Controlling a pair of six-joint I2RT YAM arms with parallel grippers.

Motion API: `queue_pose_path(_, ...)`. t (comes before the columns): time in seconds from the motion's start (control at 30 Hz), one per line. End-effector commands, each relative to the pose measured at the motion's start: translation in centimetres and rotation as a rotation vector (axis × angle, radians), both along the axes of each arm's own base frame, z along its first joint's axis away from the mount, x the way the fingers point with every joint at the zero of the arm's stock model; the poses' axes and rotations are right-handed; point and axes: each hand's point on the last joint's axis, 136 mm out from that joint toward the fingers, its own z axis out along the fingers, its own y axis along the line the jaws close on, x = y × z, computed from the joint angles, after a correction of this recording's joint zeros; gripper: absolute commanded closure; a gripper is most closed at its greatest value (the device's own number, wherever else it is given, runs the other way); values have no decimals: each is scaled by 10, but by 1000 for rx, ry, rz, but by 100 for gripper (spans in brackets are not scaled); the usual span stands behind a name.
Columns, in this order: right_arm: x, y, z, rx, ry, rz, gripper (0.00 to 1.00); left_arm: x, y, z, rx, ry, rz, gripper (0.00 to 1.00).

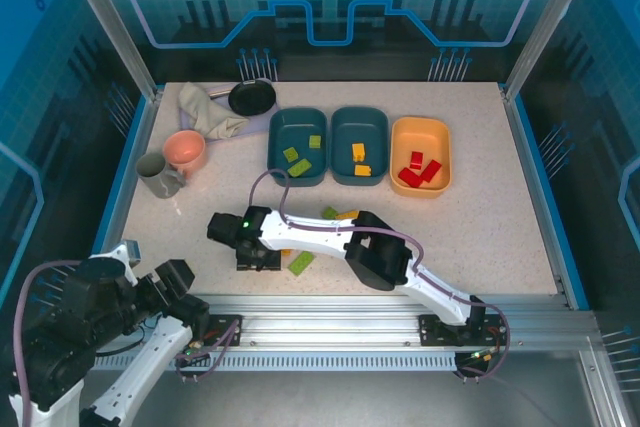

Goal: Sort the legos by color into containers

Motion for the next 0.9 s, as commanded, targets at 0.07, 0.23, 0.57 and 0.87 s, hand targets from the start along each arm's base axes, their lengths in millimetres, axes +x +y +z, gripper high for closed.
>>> queue_pose_path(0.07,2,-6,-17,-68,-1,-6,59,-31,2,-20,31,128,-53,19)
queue_pose_path(0.23,7,2,-12,-45,-19,37,76,-25,-5,-20,-2,111,-73,19)
queue_pose_path(0.57,52,-23,116,35,-256,126,83,6,-24,-19,-72,87,-78,19)
queue_pose_path(0.87,137,-194,165,-18,-319,-67,83,115,-97,-9,-300,42,-194,20)
